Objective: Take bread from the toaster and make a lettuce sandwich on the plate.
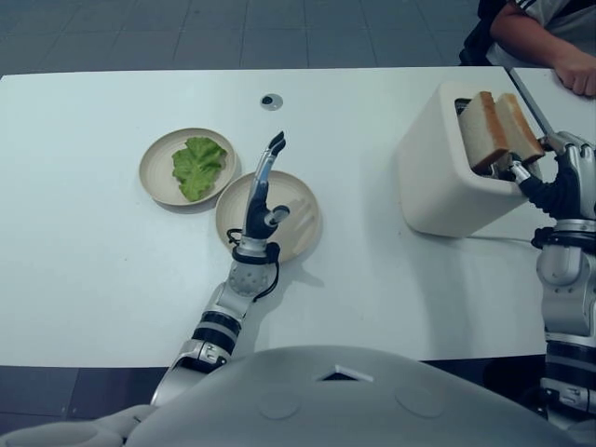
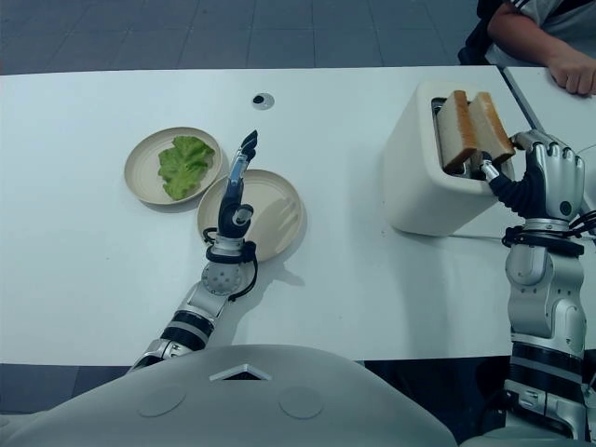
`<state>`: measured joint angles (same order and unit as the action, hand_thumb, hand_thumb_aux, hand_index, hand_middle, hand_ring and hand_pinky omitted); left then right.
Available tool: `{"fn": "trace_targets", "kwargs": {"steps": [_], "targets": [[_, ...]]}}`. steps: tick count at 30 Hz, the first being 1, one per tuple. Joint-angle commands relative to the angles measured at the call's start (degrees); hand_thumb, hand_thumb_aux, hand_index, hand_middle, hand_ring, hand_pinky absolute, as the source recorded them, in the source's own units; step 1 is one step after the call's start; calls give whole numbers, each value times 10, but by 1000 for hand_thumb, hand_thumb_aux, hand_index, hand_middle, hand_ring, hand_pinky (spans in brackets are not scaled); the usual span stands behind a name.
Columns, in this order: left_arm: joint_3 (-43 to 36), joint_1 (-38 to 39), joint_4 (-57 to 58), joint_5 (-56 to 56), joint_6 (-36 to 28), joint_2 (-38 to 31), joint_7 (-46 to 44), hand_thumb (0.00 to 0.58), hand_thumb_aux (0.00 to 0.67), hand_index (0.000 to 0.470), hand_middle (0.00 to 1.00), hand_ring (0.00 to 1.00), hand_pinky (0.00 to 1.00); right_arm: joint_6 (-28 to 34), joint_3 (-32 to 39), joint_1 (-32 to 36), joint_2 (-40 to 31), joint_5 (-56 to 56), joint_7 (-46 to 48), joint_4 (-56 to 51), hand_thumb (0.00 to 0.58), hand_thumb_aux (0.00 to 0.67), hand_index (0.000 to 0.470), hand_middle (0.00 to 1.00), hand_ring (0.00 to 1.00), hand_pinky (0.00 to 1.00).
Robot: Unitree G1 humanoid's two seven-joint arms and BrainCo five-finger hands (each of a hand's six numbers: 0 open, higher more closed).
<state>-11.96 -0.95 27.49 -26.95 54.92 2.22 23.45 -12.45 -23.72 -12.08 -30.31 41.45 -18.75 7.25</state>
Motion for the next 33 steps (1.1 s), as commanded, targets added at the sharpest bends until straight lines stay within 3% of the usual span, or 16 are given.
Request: {"fn": "trace_targets", "kwargs": {"steps": [1,4,7,10,13,19,26,27,28,29,33], "targets": [[7,-6,8,19,12,-13,-7,0,0,0,0,0,0,-57,-28,15,36,-2,-113,107,580,670,470,1000,1000,1000],[12,-9,12,22,20,-18,-9,0,0,0,0,0,0,-107,0,31,65,-15,-147,168,580,670,470,1000,1000,1000],[37,-7,-24,32,24,-22,0,0,0,0,0,0,0,-158,121,49,108,-75,-100,214,580,670,470,1000,1000,1000],[108,2,-123,43,1,-45,16,0,0,0,0,0,0,-124,301,62,153,-236,61,136,580,670,470,1000,1000,1000],[189,14,-193,17,-33,-90,26,0,0,0,0,0,0,-69,395,75,205,-322,168,19,580,670,470,1000,1000,1000],[229,4,-169,-116,-117,-195,42,0,0,0,0,0,0,-57,472,92,225,-274,232,-170,580,670,470,1000,1000,1000],[118,-111,69,-260,-213,-306,88,0,0,0,0,0,0,-67,452,89,131,-168,236,-116,580,670,470,1000,1000,1000],[96,-131,105,-280,-227,-318,99,0,0,0,0,0,0,-65,449,93,122,-148,230,-108,530,473,332,1000,1000,1000],[78,-151,141,-287,-237,-326,101,0,0,0,0,0,0,-64,445,98,111,-123,221,-100,485,399,280,1000,1000,1000],[61,-170,174,-293,-247,-333,104,0,0,0,0,0,0,-63,441,99,102,-107,216,-91,0,0,0,1000,1000,1000],[-8,-235,298,-306,-281,-342,100,0,0,0,0,0,0,-57,436,104,81,-50,202,-71,0,0,0,1000,1000,1000]]}}
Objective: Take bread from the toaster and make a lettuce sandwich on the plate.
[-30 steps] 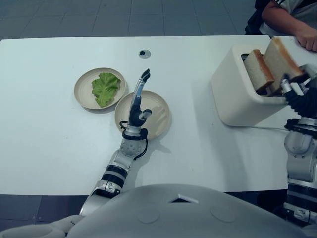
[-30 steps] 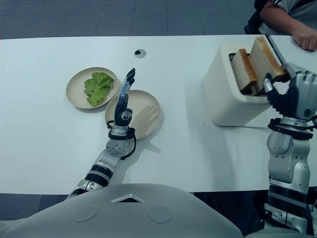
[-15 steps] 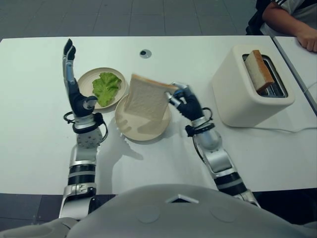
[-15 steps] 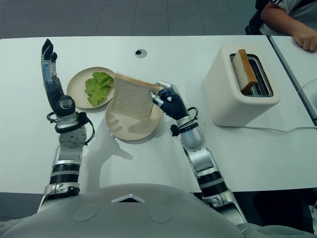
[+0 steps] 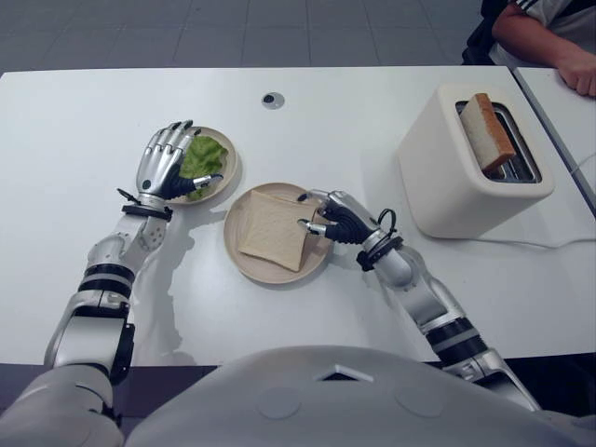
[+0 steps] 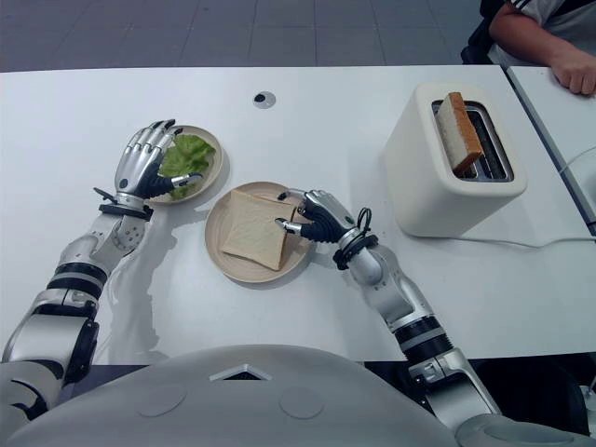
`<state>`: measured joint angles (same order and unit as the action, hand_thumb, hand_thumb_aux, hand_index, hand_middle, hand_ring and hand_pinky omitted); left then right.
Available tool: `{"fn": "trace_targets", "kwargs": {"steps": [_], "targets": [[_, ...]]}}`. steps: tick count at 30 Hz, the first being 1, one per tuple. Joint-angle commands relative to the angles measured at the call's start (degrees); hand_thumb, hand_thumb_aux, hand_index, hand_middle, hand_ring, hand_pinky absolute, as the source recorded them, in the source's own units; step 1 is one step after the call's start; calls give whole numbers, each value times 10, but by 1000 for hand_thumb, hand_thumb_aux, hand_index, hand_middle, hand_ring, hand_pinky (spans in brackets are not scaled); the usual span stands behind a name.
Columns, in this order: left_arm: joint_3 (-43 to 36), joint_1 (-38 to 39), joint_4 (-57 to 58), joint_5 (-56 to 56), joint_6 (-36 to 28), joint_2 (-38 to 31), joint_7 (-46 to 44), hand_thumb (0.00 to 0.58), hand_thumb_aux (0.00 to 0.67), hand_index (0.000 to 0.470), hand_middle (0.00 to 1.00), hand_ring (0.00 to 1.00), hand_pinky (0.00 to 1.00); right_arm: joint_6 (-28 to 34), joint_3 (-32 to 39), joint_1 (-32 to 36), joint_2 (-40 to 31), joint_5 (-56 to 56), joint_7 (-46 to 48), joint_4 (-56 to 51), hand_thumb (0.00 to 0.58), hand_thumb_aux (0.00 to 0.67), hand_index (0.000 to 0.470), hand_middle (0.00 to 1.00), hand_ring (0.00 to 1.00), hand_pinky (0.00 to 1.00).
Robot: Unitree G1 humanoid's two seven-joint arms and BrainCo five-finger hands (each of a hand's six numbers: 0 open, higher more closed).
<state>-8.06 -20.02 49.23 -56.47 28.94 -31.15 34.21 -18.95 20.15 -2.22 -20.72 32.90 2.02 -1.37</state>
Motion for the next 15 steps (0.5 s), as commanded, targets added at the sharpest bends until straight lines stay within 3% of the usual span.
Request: {"fn": "trace_targets", "kwargs": {"steps": [1,4,5,7,9,10,14,15], "targets": [[-59,-55,100,-9,-26,-7,-10,0,0,0,0,0,0,9,-2,6,-18,45,-7,18,0,0,0,1000,1000,1000],[-89,-76,143,3,-28,-2,-19,0,0,0,0,0,0,11,-8,12,-32,75,-12,27,0,0,0,1000,1000,1000],[-96,-80,149,8,-25,0,-18,124,76,53,0,0,0,12,-13,13,-36,81,-15,30,0,0,0,1000,1000,1000],[-109,-83,155,18,-15,3,-13,445,347,243,0,0,0,12,-22,15,-38,82,-21,38,0,0,0,1000,1000,1000],[-117,-82,151,32,-3,3,-4,541,497,348,0,0,0,11,-26,15,-37,80,-26,45,0,0,0,1000,1000,1000],[-118,-80,146,39,3,2,1,564,560,393,0,0,0,9,-27,15,-35,78,-28,48,0,0,0,1000,1000,1000],[-99,-59,102,106,63,1,0,564,557,391,0,0,0,3,-27,13,-29,76,-35,52,0,0,0,1000,1000,1000],[-93,-49,77,123,77,0,-1,576,612,429,0,0,0,1,-28,12,-27,75,-40,52,0,0,0,1000,1000,1000]]}}
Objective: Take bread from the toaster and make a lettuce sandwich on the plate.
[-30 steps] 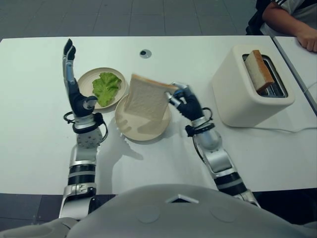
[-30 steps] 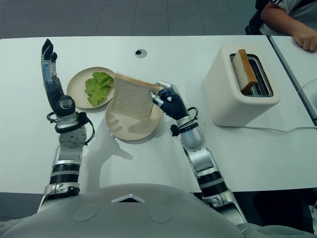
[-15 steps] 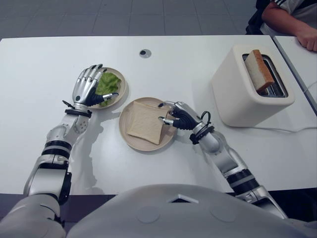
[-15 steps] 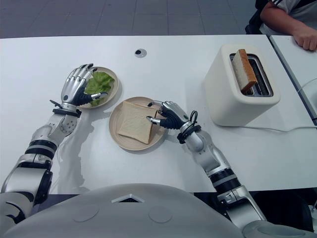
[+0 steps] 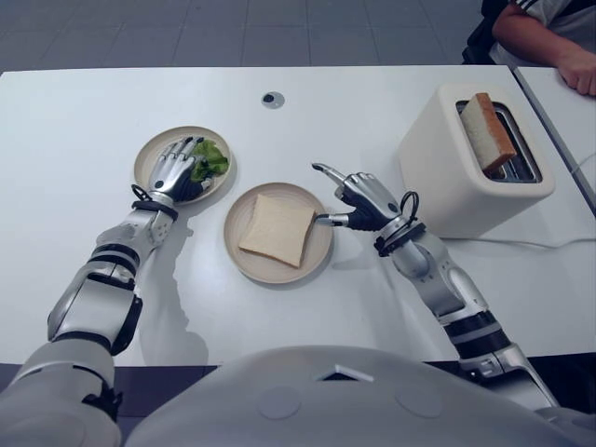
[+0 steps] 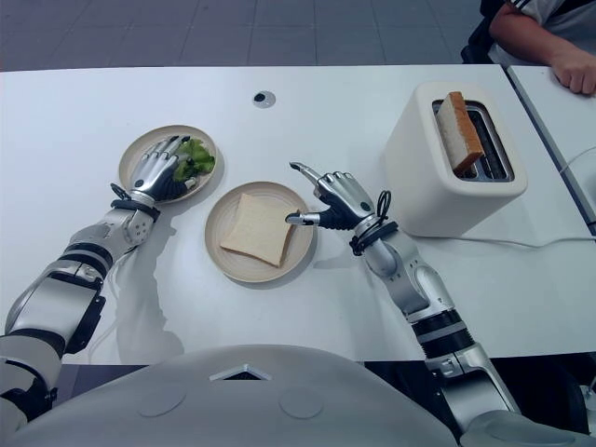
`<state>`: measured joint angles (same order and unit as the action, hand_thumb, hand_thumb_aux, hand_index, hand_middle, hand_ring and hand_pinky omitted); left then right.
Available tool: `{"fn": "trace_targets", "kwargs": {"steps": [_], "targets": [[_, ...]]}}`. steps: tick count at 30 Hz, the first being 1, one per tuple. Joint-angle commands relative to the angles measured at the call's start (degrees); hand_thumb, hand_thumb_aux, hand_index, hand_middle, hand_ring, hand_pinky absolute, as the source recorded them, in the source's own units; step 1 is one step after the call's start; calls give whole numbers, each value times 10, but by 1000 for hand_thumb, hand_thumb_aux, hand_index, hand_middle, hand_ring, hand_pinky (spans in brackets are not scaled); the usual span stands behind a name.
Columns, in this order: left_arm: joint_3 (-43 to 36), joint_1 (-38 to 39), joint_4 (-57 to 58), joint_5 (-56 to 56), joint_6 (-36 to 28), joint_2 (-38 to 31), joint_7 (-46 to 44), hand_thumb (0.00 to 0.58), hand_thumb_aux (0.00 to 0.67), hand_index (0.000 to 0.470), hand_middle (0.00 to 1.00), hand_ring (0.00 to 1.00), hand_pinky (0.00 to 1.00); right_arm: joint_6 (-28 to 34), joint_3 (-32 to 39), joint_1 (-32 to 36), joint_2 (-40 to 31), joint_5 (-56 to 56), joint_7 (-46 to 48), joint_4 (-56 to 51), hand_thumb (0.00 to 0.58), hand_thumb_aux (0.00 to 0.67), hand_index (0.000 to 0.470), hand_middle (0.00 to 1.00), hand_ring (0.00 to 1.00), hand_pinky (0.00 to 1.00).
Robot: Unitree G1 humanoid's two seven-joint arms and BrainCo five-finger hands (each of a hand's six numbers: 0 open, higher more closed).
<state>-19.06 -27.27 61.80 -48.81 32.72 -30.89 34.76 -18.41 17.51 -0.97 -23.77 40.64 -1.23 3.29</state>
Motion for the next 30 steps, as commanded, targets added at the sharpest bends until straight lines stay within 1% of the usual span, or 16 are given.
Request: {"fn": "trace_targets", "kwargs": {"steps": [1,2,7,9,13,16,19,20,21,22,23,24,25,26,27,30], "targets": [[23,33,-75,62,50,-3,-7,579,649,455,0,0,0,-5,-3,-1,5,-2,-12,7,0,0,0,1000,1000,1000],[30,44,-103,74,57,-5,-7,580,670,470,0,0,0,-6,-4,-2,6,-2,-15,8,0,0,0,1000,1000,1000],[75,118,-260,134,77,-10,-16,580,670,470,0,0,0,-13,-14,-7,8,-7,-32,22,0,0,0,1000,1000,1000],[89,156,-326,173,94,-3,-43,580,670,470,0,0,0,-15,-18,-9,8,-9,-35,29,0,0,0,1000,1000,1000],[24,224,-410,177,124,13,-144,580,670,470,0,0,0,-17,-34,-11,6,-16,-36,39,0,0,0,1000,1000,1000],[-47,260,-395,162,139,30,-223,580,670,470,0,0,0,-15,-60,-10,1,-26,-39,58,0,0,0,1000,1000,1000],[-71,268,-376,153,140,42,-254,580,670,470,0,0,0,-12,-107,-14,-1,-43,-54,96,0,0,0,980,980,980],[-74,265,-365,149,138,49,-257,580,670,470,0,0,0,-9,-134,-15,1,-50,-64,119,0,0,0,863,863,863],[-77,260,-351,138,134,55,-253,580,670,470,0,0,0,-6,-167,-16,2,-55,-78,147,0,0,0,486,486,486],[-79,254,-336,128,129,59,-247,580,670,470,0,0,0,-4,-197,-17,2,-59,-88,175,0,0,0,0,0,0],[-80,250,-324,119,125,61,-242,580,667,468,0,0,0,-3,-229,-18,2,-65,-98,204,0,0,0,0,0,0],[-80,247,-315,113,123,62,-237,564,560,393,0,0,0,0,-265,-20,1,-66,-109,230,0,0,0,0,0,0],[-79,247,-313,108,120,62,-232,535,483,339,0,0,0,3,-306,-23,-6,-62,-119,248,0,0,0,0,0,0],[-76,249,-314,107,118,61,-229,408,305,214,0,0,0,12,-346,-29,-16,-53,-124,257,0,0,0,0,0,0],[-74,250,-316,106,116,60,-226,0,0,0,0,0,0,29,-373,-38,-28,-37,-118,251,0,0,0,0,0,0],[-67,260,-342,102,111,58,-222,0,0,0,0,0,0,94,-400,-93,-64,28,-84,151,0,0,0,0,0,0]]}}
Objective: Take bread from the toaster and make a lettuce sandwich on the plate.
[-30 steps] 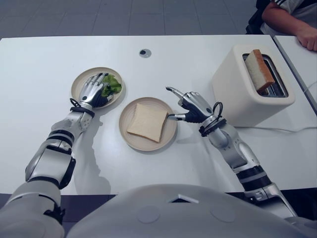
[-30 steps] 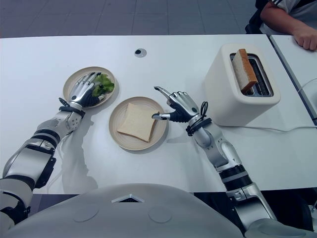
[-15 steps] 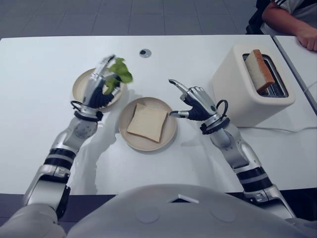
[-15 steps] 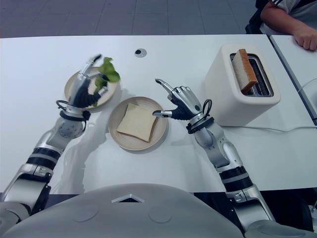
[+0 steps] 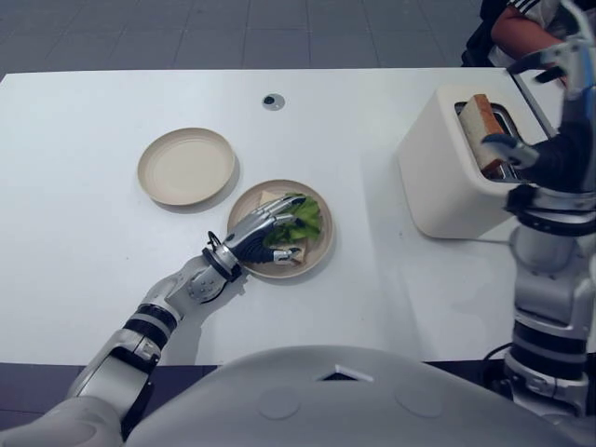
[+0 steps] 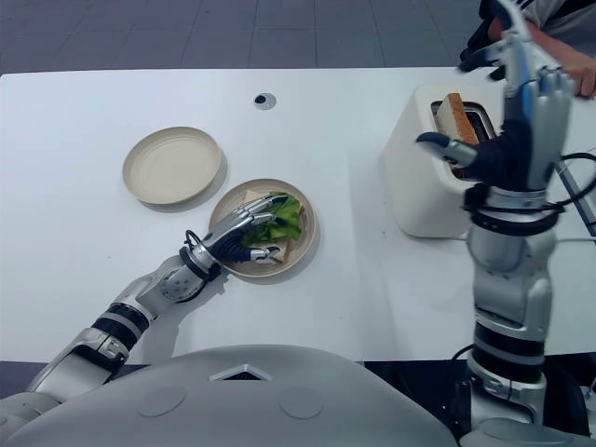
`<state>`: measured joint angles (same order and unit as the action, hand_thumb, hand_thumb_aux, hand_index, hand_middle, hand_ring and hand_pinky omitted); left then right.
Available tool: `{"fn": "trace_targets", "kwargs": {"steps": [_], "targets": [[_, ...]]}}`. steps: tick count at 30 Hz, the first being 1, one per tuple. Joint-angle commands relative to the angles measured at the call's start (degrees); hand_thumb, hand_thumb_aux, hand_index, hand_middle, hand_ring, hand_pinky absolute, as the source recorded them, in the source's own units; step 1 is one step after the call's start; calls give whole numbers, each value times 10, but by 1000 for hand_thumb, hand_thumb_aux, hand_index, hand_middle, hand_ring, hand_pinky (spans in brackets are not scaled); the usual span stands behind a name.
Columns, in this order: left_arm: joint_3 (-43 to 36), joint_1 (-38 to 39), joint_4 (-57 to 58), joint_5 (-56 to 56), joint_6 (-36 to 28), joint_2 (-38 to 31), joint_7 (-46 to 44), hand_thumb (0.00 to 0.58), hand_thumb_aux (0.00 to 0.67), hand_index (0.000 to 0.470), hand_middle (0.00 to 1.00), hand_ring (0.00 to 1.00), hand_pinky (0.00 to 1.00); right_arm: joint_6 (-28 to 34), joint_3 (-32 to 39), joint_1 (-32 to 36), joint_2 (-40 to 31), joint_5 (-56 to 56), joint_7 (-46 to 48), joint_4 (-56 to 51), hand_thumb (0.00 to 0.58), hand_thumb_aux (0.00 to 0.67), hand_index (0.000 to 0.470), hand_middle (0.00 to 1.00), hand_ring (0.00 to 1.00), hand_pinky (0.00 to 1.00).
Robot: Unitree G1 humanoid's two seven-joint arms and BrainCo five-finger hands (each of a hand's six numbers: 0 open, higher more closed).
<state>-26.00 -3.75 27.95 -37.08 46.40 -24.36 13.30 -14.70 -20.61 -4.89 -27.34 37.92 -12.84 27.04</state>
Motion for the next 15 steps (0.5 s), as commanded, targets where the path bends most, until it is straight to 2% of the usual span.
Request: {"fn": "trace_targets", "kwargs": {"steps": [1,3,7,8,9,10,15], "targets": [[5,28,-16,-16,-27,-9,-6,0,0,0,0,0,0,72,-15,-71,-31,70,38,-112,0,0,0,0,0,0],[12,34,-43,-17,-29,-11,-1,0,0,0,0,0,0,92,-1,-91,-35,96,43,-143,0,0,0,0,0,0],[48,50,-122,-9,-35,0,24,0,0,0,0,0,0,111,50,-88,-47,120,60,-198,0,0,0,0,0,0],[59,55,-145,2,-31,2,27,0,0,0,0,0,0,116,57,-88,-47,119,63,-196,319,221,155,0,0,0],[72,62,-172,18,-26,3,28,0,0,0,0,0,0,116,58,-85,-47,113,63,-188,580,670,470,835,835,835],[86,70,-197,38,-23,3,27,0,0,0,0,0,0,114,55,-81,-46,102,55,-177,580,670,470,1000,1000,1000],[168,99,-273,158,-4,8,24,0,0,0,0,0,0,75,26,-36,-13,41,-27,-80,580,670,470,1000,1000,1000]]}}
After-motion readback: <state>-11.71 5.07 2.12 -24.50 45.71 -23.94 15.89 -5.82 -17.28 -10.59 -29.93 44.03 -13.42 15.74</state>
